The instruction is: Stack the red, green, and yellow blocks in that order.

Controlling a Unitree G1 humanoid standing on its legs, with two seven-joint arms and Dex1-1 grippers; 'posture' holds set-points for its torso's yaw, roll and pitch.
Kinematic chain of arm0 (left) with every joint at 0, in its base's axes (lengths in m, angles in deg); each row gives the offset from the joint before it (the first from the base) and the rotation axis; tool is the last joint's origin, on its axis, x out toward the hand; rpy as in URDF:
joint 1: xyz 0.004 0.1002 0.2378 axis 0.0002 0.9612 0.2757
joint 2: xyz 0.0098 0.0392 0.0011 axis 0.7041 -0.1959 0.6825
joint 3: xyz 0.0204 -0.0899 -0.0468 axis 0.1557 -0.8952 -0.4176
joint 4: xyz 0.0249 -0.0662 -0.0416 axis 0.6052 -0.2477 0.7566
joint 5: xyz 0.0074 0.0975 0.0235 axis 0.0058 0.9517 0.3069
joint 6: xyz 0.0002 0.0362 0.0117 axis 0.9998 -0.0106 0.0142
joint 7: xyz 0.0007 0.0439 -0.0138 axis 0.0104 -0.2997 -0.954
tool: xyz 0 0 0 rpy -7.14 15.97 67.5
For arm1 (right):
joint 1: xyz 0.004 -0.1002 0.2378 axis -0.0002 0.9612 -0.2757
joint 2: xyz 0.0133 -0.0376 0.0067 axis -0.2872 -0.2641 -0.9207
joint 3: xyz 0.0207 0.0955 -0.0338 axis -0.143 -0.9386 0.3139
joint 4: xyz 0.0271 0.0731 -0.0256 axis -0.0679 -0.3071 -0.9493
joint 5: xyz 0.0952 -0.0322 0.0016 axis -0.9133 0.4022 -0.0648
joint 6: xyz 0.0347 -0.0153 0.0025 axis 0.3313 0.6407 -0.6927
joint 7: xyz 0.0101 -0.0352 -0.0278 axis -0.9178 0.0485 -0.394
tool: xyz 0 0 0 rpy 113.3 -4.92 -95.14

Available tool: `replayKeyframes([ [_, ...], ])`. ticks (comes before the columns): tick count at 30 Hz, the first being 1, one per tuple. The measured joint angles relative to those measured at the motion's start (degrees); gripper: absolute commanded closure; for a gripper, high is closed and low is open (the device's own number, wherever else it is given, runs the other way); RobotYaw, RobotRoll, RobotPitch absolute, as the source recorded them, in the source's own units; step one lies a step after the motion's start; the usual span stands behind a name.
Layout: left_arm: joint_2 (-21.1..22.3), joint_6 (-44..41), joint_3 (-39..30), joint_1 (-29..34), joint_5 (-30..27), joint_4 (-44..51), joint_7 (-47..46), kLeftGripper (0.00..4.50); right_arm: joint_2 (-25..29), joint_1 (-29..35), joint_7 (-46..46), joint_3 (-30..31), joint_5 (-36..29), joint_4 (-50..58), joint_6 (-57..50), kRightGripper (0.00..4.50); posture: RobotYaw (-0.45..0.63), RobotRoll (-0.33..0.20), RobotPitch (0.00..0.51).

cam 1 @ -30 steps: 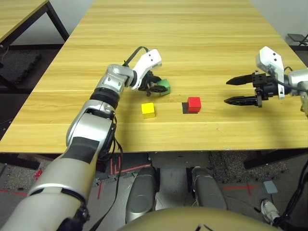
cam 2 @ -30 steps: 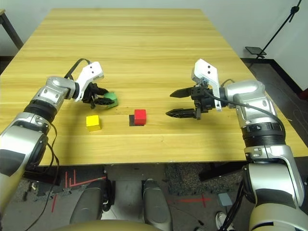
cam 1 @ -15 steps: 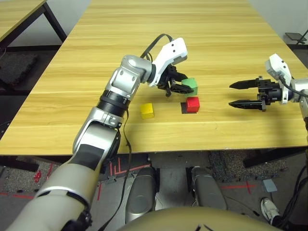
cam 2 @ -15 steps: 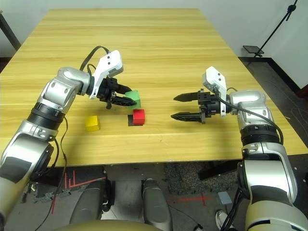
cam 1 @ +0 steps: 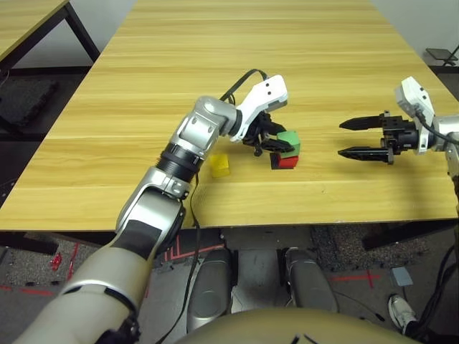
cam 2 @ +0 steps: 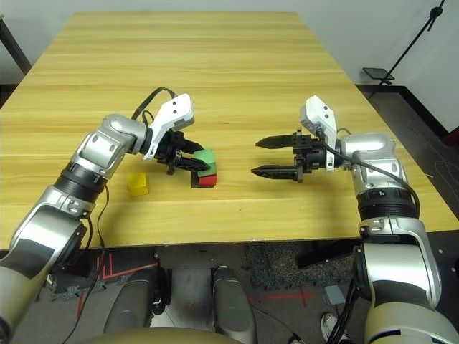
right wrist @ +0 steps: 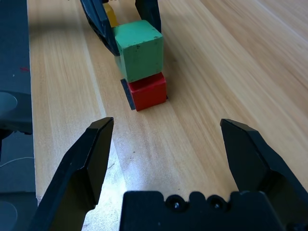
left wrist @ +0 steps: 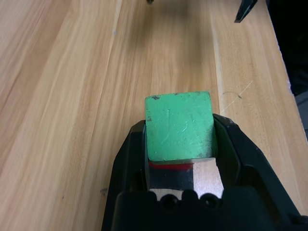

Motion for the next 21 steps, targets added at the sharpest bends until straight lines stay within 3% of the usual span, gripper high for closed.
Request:
replayKeyframes([
  [11, -0.3, 4.5, 0.1, 0.0, 0.1, -2.5, -0.2, 2.48, 0.0, 1.3, -1.5, -0.8, -1.1, 2.8, -2.1, 0.0, 0.08, -0.076, 0.118],
  [12, -0.3, 4.5, 0.1, 0.0, 0.0, -2.5, -0.1, 1.76, 0.0, 1.3, -1.6, -0.9, -1.1, 2.9, -2.1, 0.0, 0.09, -0.077, 0.117],
  [17, 0.0, 3.1, 0.3, 1.8, -0.1, 0.2, -0.5, 0.21, 0.0, 1.2, -2.0, -0.9, -1.1, 2.8, -2.1, 0.0, 0.11, -0.08, 0.108],
  [18, 0.4, 1.8, 0.2, 2.5, -0.4, 2.7, -0.6, 0.02, 0.0, 1.2, -2.1, -1.0, -1.1, 2.5, -2.1, 0.0, 0.12, -0.08, 0.107],
  [21, 4.7, -5.0, -0.8, 5.8, -2.6, 15.4, -1.0, 0.02, 0.1, 0.5, -2.1, -1.2, -1.1, 1.7, -2.1, 0.0, 0.13, -0.08, 0.101],
])
